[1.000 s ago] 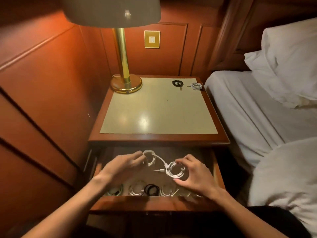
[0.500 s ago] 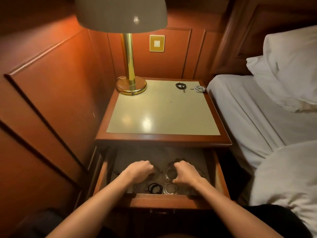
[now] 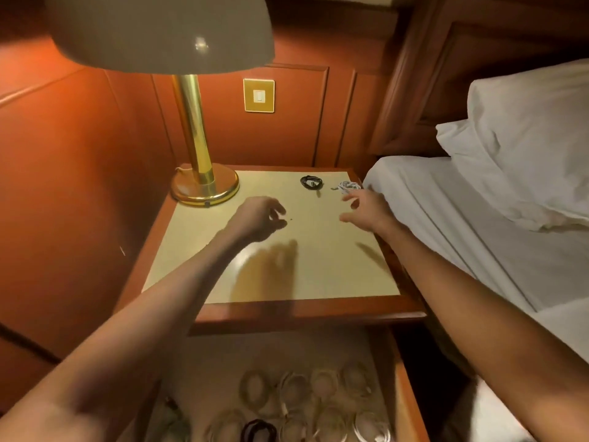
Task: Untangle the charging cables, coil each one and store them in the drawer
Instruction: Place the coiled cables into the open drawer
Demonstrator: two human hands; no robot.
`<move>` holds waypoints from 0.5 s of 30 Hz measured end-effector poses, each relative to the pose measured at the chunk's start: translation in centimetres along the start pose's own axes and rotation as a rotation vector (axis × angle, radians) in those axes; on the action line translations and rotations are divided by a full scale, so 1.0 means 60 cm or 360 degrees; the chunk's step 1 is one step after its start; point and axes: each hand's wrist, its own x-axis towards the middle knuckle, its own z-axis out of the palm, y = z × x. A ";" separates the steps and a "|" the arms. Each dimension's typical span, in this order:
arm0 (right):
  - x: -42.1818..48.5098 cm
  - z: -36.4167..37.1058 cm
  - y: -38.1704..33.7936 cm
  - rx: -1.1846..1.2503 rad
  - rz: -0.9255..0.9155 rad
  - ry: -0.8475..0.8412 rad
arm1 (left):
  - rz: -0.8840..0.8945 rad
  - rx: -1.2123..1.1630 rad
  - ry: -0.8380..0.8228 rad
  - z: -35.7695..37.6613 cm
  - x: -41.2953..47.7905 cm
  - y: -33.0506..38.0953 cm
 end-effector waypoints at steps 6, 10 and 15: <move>0.197 0.026 0.062 -0.0185 0.0136 -0.0007 | 0.0078 0.0241 0.0252 0.080 0.199 -0.001; 0.259 0.032 0.086 -0.0249 0.0010 -0.0214 | 0.0335 0.0627 0.0047 0.103 0.276 -0.012; 0.268 0.034 0.094 -0.0252 -0.0066 -0.0112 | 0.0336 0.0814 0.0033 0.117 0.300 -0.037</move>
